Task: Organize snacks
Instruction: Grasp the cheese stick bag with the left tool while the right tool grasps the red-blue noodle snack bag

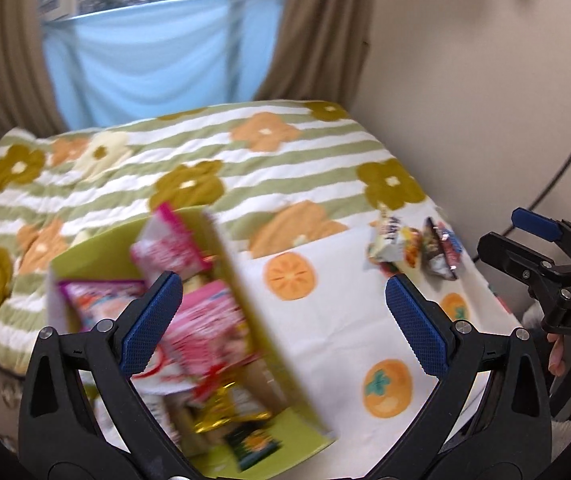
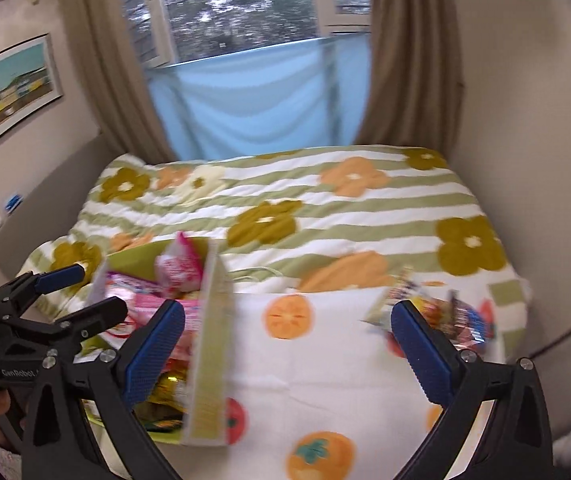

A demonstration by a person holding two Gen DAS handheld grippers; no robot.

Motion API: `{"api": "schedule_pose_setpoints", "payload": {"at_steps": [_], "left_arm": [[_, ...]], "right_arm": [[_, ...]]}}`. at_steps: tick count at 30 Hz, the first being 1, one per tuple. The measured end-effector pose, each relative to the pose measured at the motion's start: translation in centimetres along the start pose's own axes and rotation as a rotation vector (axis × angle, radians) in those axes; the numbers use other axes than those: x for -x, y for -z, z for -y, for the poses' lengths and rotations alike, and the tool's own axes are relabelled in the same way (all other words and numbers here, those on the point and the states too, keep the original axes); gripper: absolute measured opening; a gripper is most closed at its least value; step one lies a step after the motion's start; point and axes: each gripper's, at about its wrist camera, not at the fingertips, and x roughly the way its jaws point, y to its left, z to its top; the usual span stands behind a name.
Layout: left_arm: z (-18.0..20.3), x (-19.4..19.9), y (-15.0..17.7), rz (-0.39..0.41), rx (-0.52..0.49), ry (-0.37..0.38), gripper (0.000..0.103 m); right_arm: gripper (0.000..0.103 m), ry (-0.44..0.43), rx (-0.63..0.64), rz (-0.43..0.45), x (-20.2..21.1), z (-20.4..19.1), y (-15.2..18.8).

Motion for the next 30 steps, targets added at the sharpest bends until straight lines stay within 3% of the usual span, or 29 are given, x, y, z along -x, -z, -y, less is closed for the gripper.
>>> {"api": "schedule_pose_setpoints", "payload": {"at_steps": [6,13,22,30], "left_arm": [[6.1,-4.4,-2.7,-0.029,-0.058,0.099,0.101],[12.3,-13.4,-4.9,-0.151,-0.115,0.163,0.101],[15.3,-24.7,-4.5,-0.361,-0.121,0.228,0.101],[17.0,-29.6,-3.6,-0.454,-0.168,0.188,0.101]], "right_arm": [[0.103,0.092,-0.040,-0.016,0.5,6.1,0.1],[0.103,0.089,-0.126,-0.117,-1.6,12.7,1.4],[0.103,0.073,-0.135,-0.252,-7.5,17.7,3.4],[0.103,0.050,-0.043,-0.326,-12.7,19.4,4.7]]}}
